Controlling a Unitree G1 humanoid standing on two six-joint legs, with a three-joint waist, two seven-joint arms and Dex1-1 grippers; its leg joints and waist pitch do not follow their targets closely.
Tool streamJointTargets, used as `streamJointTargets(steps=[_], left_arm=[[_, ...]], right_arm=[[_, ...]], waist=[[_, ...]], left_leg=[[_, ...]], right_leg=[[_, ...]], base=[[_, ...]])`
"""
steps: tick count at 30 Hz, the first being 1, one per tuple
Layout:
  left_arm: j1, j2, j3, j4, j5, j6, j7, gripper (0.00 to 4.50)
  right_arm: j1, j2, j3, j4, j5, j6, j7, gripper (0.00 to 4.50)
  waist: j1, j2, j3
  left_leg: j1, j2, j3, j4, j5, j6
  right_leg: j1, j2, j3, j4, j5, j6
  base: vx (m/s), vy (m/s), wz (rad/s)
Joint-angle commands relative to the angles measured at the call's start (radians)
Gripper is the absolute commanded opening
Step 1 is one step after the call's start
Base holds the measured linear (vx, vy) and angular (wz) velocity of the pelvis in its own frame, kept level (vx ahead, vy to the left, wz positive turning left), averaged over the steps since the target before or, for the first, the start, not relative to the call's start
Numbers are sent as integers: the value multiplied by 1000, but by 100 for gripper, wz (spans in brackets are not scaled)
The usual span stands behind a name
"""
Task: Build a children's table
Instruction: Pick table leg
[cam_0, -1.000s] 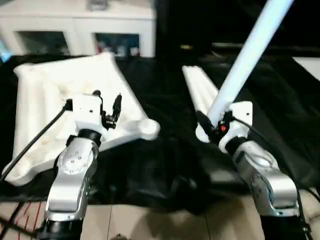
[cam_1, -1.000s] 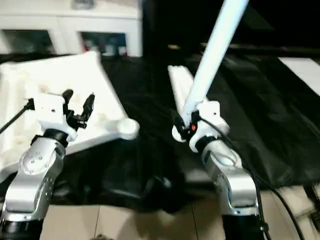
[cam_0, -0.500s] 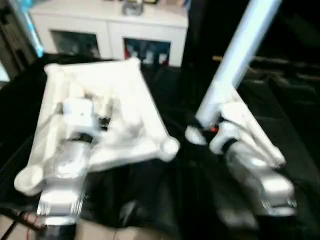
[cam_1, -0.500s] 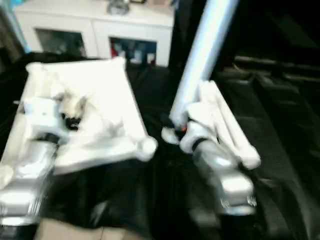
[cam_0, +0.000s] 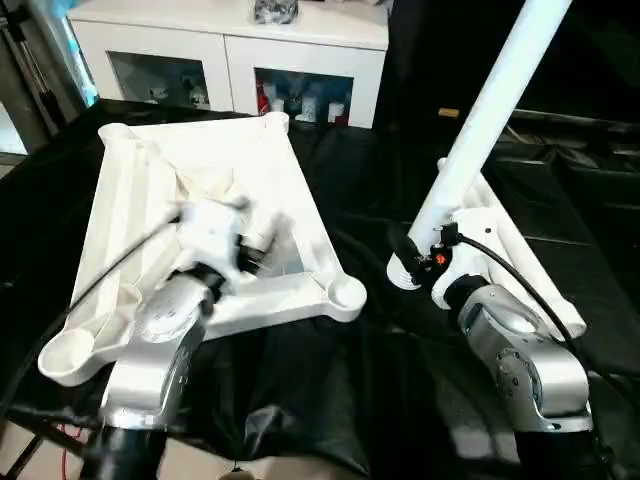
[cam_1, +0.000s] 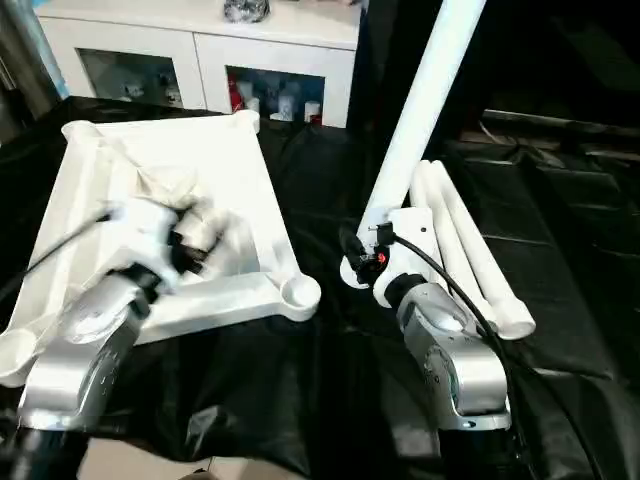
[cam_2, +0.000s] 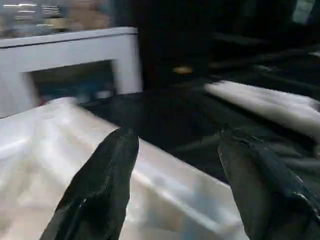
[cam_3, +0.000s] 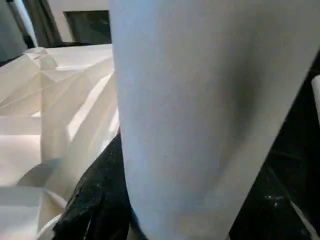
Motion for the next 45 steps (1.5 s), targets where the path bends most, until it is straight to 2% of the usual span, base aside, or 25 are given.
streamJointTargets(steps=[1,2,5,6,7,8,10,11,12,13,14,15,17,18,21,22,23,25,30,33,34,35,36,41,45], left_arm=[[-34,18,-32,37,12,-17,-61,302],[-47,24,-39,54,19,-21,-76,302],[-80,57,-66,93,14,-41,-172,302],[-87,72,-76,99,2,-37,-212,302],[-91,85,-83,104,-4,-36,-238,302],[-94,96,-90,109,-10,-37,-263,302],[-97,126,-110,117,-26,-17,-333,302],[-98,134,-117,120,-29,-14,-353,302],[-99,141,-122,124,-32,-9,-373,302],[-101,156,-136,133,-33,1,-413,319],[-104,165,-144,142,-29,2,-432,330],[-106,169,-148,149,-26,3,-444,337],[-111,175,-151,158,-29,17,-460,351],[-119,189,-157,171,-27,23,-484,351],[-123,202,-157,181,-21,27,-489,384],[-122,217,-152,183,-20,43,-492,388],[-122,218,-152,183,-20,45,-493,388],[-119,235,-151,184,-9,55,-492,423],[-112,260,-155,185,-13,98,-529,423],[-116,268,-159,199,-10,94,-540,388],[-113,278,-161,202,-22,103,-562,383],[-112,281,-162,203,-24,104,-565,383],[-113,280,-163,209,-23,103,-566,356],[-134,270,-178,247,2,99,-572,317],[-188,250,-214,334,41,81,-582,271]], right_arm=[[-32,-16,-3,17,-9,-18,6,193],[-39,-20,-2,27,-13,-30,9,193],[-60,-36,-3,41,-9,-18,23,193],[-66,-39,-7,38,2,-6,31,193],[-68,-39,-11,34,11,4,38,193],[-68,-40,-14,29,16,10,42,193],[-63,-46,-10,22,9,4,47,193],[-61,-47,-9,20,7,3,47,193],[-59,-50,-8,19,7,0,48,193],[-53,-55,-7,17,7,-2,50,193],[-50,-58,-7,15,8,-1,52,193],[-47,-61,-7,13,9,0,54,193],[-45,-65,-8,10,10,3,57,193],[-41,-73,-8,3,14,17,69,193],[-38,-86,-2,0,13,22,87,193],[-37,-95,4,-1,12,25,98,193],[-37,-96,4,-1,12,25,99,193],[-35,-100,7,-1,12,25,102,193],[-31,-100,1,4,28,37,113,193],[-27,-103,10,8,23,37,122,193],[-22,-103,18,7,20,37,127,193],[-21,-103,20,6,20,38,128,193],[-22,-103,21,7,20,38,129,193],[-26,-106,24,13,16,36,135,193],[-23,-112,27,11,11,37,137,193]], waist=[[1,-6,-46],[2,0,-48],[-1,0,-51],[1,8,-57],[-1,6,-59],[0,24,-64],[0,11,-66],[4,34,-66],[-1,22,-66],[2,20,-65],[3,31,-65],[2,27,-62],[2,27,-61],[1,32,-59],[-1,30,-58],[0,36,-58],[-2,34,-58],[-2,35,-58],[0,37,-60],[0,37,-59],[-1,9,-58],[4,18,-57],[5,25,-57],[5,22,-56],[11,26,-57]], left_leg=[[10,57,-14,-94,-215,-43],[15,57,-11,-92,-218,-44],[10,60,-4,-90,-190,-48],[7,59,-4,-87,-138,-44],[6,59,-3,-85,-119,-41],[5,58,-5,-81,-82,-40],[1,56,0,-79,-49,-28],[2,55,-3,-77,-43,-32],[1,56,1,-77,-48,-28],[1,55,3,-77,-56,-24],[1,55,2,-78,-64,-26],[2,57,3,-80,-89,-29],[3,58,3,-81,-112,-37],[4,59,3,-83,-123,-40],[4,59,3,-83,-139,-42],[4,60,2,-84,-141,-43],[3,59,2,-84,-141,-43],[3,59,3,-83,-139,-41],[5,60,3,-83,-131,-38],[4,60,4,-83,-136,-39],[3,60,7,-85,-135,-32],[2,60,4,-85,-130,-30],[5,61,6,-85,-130,-29],[4,61,7,-86,-130,-29],[5,61,7,-86,-123,-33]], right_leg=[[31,-100,51,-92,-199,-140],[26,-99,51,-93,-206,-139],[25,-98,51,-91,-178,-137],[29,-97,51,-82,-88,-147],[29,-94,50,-80,-50,-151],[30,-93,49,-68,34,-165],[35,-90,48,-64,121,-182],[33,-91,48,-61,135,-186],[35,-88,47,-63,160,-193],[37,-89,48,-64,155,-201],[37,-90,48,-64,140,-203],[36,-90,48,-68,99,-202],[36,-91,49,-72,43,-203],[33,-90,48,-73,20,-204],[34,-90,50,-78,-18,-200],[34,-91,49,-76,-23,-202],[34,-90,49,-78,-23,-201],[32,-89,49,-78,-18,-203],[30,-88,48,-76,-11,-210],[30,-89,49,-78,-14,-212],[32,-88,49,-82,-24,-210],[33,-92,49,-77,-33,-210],[28,-93,49,-80,-50,-206],[27,-92,50,-81,-60,-197],[27,-93,51,-82,-56,-191]], base=[[0,0,0],[0,0,0],[0,0,0],[0,0,0],[0,0,0],[0,0,0],[0,0,0],[0,0,0],[0,0,0],[0,0,0],[0,0,0],[0,0,0],[0,0,0],[0,0,0],[0,0,0],[0,0,0],[0,0,0],[0,0,0],[0,0,0],[0,0,0],[0,0,0],[0,0,0],[0,0,0],[0,0,0],[0,0,0]])
